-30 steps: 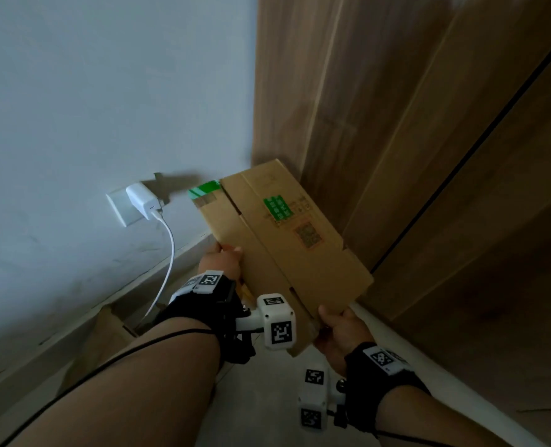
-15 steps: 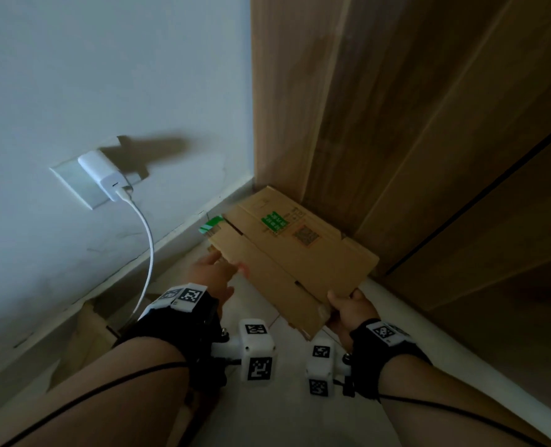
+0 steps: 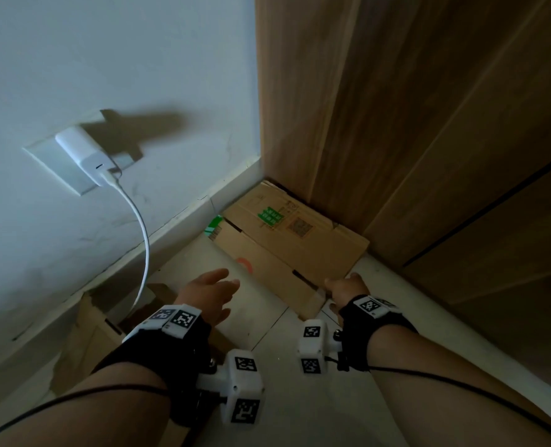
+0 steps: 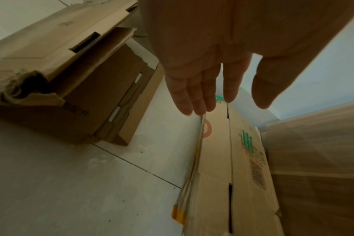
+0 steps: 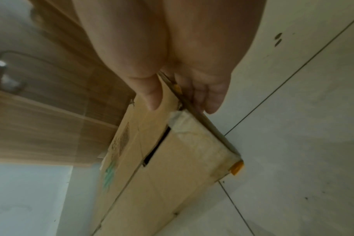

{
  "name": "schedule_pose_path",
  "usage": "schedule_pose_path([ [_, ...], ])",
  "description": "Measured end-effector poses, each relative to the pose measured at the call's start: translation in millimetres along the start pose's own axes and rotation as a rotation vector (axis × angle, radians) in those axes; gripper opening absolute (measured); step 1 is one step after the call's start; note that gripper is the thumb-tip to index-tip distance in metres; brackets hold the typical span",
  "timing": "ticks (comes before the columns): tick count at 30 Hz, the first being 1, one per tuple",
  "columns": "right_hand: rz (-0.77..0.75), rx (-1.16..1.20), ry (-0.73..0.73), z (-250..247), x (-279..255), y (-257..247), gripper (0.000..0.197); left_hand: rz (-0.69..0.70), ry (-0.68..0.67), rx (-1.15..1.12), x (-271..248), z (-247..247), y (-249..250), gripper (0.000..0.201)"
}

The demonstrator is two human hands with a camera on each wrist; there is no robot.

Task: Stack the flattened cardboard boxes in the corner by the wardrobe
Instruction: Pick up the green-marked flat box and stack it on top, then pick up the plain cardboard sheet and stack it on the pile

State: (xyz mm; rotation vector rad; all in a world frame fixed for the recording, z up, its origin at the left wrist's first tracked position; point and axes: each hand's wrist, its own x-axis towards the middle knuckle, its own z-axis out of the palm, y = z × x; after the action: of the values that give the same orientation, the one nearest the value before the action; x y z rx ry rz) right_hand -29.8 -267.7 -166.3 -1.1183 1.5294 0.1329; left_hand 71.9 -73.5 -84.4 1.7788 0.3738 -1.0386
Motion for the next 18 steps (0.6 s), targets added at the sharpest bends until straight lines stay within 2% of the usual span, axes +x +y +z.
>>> schedule_pose_path([
  [2, 0.024, -0.005, -0.006, -4, 0, 2, 0.073, 0.002, 0.013, 0.006, 0, 1, 0, 0.048],
  [8, -0.023, -0.081, -0.053, -11, -5, 13, 0.082, 0.016, 0.019, 0.012, -1, 2, 1, 0.046],
  [11, -0.067, -0.104, -0.077, -7, -14, 12, 0.071, 0.035, 0.017, 0.030, -9, -2, 3, 0.048],
  [14, -0.105, -0.150, -0.147, 1, -26, 13, 0.075, 0.051, 0.025, 0.041, -17, -8, 4, 0.048],
  [18, -0.148, -0.181, -0.238, 16, -49, 13, 0.058, 0.095, 0.024, 0.102, -34, -25, 5, 0.049],
])
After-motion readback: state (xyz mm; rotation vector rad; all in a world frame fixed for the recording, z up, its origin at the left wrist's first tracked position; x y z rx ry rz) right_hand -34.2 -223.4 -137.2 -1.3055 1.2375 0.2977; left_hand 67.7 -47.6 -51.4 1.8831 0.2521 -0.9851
